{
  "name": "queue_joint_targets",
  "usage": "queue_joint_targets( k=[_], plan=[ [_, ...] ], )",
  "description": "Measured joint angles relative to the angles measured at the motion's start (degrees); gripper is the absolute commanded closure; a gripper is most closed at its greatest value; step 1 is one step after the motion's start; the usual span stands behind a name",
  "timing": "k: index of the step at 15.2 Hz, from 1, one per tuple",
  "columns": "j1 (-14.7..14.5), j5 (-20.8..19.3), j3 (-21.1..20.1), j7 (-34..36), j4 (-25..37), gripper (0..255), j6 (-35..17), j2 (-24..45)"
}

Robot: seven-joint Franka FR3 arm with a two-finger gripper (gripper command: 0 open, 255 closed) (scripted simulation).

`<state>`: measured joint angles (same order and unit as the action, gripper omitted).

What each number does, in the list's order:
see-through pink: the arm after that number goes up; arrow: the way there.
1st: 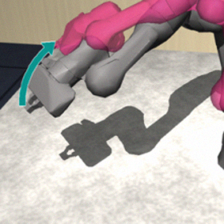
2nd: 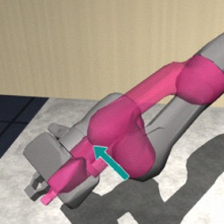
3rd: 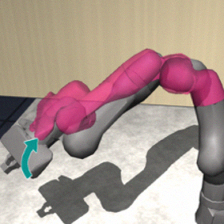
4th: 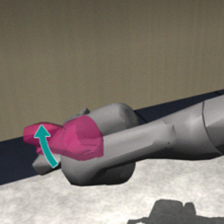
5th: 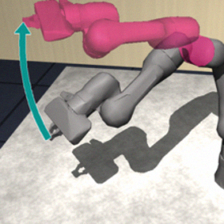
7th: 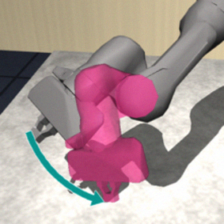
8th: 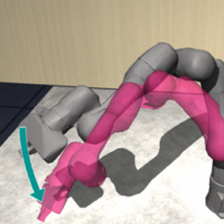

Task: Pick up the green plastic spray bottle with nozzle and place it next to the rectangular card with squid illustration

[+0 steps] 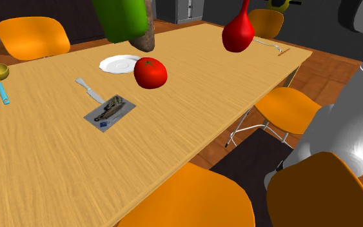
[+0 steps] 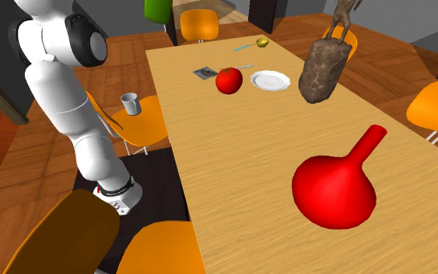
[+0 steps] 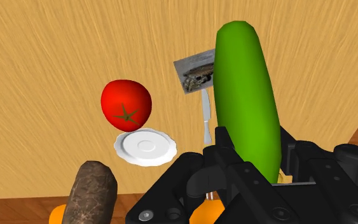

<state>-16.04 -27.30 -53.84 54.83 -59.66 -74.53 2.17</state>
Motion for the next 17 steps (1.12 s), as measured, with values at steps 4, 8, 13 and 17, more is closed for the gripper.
queue_joint_targets(
  k=[4, 8, 13, 17],
  plan=[
    [3.39, 6.86, 3.03, -1.41, -8.58, 255, -6.02, -5.9],
    [4.27, 11.63, 6.25, -2.56, -16.14, 255, -11.09, -10.78],
    [4.02, 15.06, 9.07, -3.29, -23.92, 255, -16.24, -15.0],
    [3.57, 16.79, 10.67, -3.58, -29.5, 255, -20.11, -17.45]
  ],
)
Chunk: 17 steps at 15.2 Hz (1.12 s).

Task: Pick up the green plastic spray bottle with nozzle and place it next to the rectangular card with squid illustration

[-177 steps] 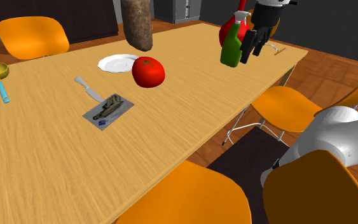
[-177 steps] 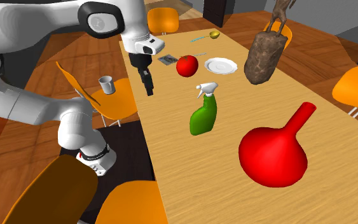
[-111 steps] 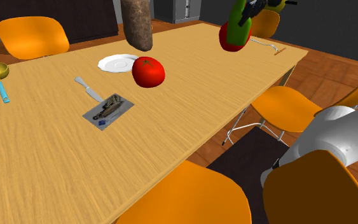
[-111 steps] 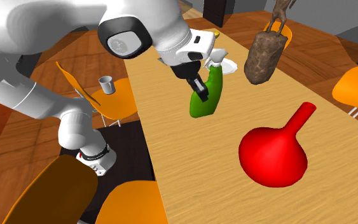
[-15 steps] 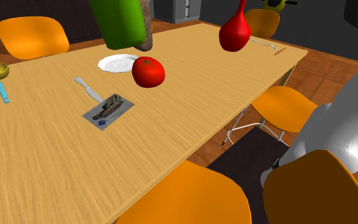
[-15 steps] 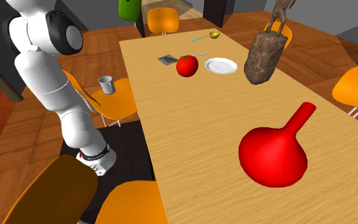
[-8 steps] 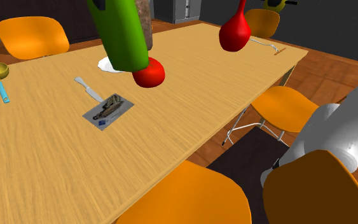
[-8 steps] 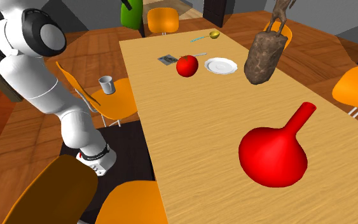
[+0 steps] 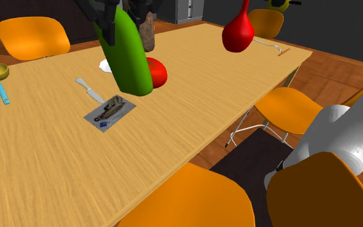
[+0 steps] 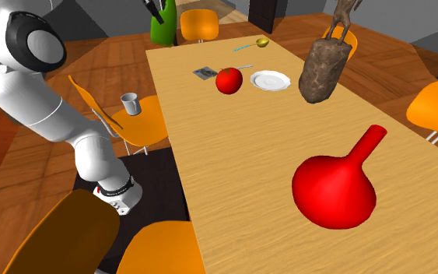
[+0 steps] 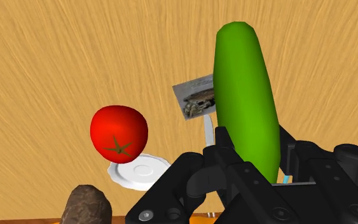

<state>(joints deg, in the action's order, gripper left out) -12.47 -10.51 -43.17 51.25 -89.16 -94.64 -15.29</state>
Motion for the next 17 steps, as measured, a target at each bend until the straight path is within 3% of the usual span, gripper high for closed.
queue_joint_targets(
  k=[17],
  plan=[
    [-2.1, 3.31, 2.51, 1.07, -18.43, 255, -13.41, -6.15]
  ],
)
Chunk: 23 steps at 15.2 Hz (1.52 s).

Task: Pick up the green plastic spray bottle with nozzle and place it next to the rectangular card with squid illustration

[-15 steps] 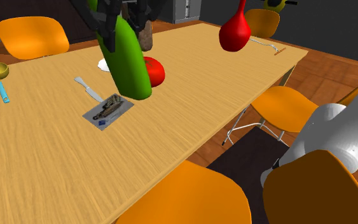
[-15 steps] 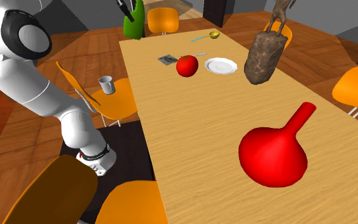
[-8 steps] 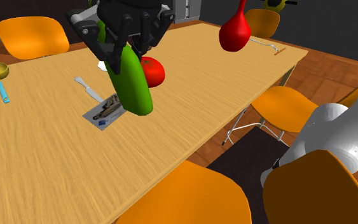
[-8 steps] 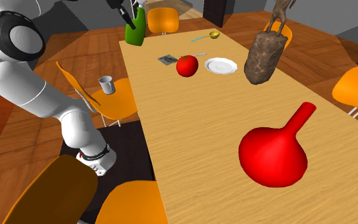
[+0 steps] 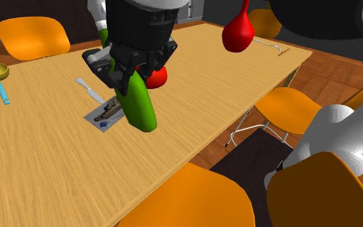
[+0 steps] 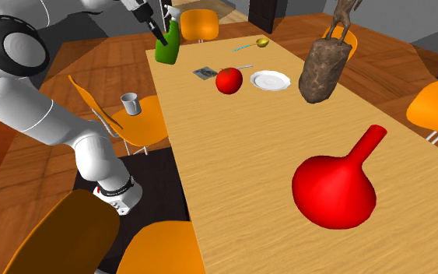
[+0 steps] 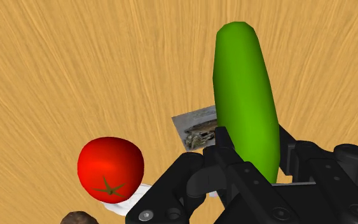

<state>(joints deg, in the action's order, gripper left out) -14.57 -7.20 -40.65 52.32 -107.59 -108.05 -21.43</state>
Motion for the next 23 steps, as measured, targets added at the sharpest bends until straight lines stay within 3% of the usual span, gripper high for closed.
queue_joint_targets(
  k=[17, 23],
  plan=[
    [-0.81, -0.04, -1.17, 3.34, -13.53, 255, -12.2, -1.29],
    [-0.74, -0.32, -1.24, 3.61, -13.96, 255, -13.15, -1.3]
  ],
)
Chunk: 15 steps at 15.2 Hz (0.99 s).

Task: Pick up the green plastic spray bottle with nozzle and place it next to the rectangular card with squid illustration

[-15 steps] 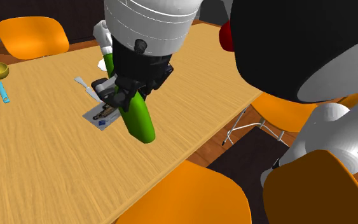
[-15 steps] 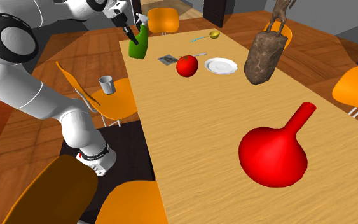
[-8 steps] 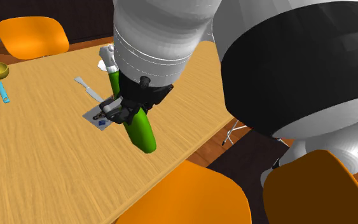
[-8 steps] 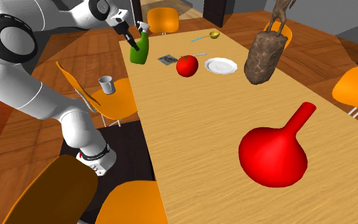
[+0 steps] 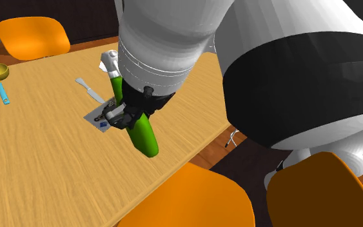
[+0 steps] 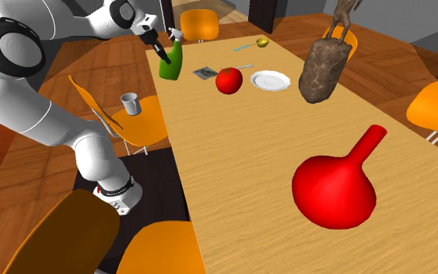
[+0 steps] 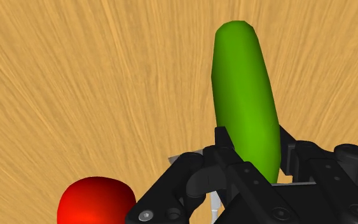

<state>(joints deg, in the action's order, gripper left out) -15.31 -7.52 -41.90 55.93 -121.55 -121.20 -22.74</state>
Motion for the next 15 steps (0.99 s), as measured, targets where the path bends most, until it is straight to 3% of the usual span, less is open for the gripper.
queue_joint_targets(
  k=[1, 7, 11, 15],
  plan=[
    [-0.04, 0.03, -0.03, 0.05, -0.01, 0, 0.08, -0.03],
    [-0.06, 0.14, -0.08, 0.04, -0.26, 0, 0.24, 0.17],
    [-1.08, 1.53, 0.63, -0.97, 3.59, 0, 5.61, -1.69],
    [-1.45, 1.98, 0.91, -1.26, 4.38, 0, 7.07, -2.38]
  ],
)
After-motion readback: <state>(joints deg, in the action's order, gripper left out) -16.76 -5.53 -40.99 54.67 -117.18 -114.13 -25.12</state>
